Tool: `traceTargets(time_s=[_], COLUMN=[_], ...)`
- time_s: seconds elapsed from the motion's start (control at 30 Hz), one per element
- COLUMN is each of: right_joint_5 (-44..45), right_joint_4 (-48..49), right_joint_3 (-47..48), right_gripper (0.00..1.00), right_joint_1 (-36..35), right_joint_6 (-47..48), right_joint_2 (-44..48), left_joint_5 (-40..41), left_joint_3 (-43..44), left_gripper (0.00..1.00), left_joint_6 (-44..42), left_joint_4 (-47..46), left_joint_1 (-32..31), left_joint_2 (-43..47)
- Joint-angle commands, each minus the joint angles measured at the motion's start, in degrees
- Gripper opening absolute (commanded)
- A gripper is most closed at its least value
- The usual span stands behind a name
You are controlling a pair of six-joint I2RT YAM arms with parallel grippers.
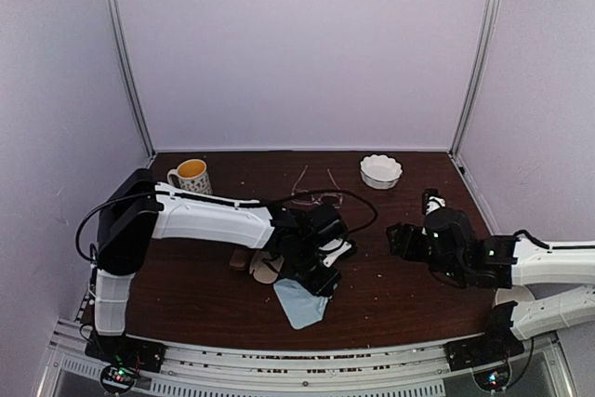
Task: Organize the sunglasses
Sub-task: Move the glasses cleaning cloth to the center of the board.
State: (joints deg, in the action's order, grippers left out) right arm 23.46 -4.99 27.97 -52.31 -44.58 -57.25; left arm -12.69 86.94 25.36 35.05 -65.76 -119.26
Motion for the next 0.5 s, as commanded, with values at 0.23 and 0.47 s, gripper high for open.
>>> traceTargets(time_s=[0.23,0.47], right_joint_5=[5.5,9.1], right_joint_4=[0.0,-8.6], right_joint_3=[-3.9,0.6], right_gripper=[0.78,0.8], right_joint_1=[0.8,1.0], right_joint_6=[-4.3,-0.9], right_joint_2=[6.6,10.7], left_joint_5=[-7.9,-9.2], left_joint_3=[16.3,17.8], left_gripper=[0.06,0.43], left_joint_6=[-6.0,-7.5], left_joint_4=[2.1,2.3], left_joint_1=[-0.3,-0.6], left_joint_2=[-11.3,-8.4])
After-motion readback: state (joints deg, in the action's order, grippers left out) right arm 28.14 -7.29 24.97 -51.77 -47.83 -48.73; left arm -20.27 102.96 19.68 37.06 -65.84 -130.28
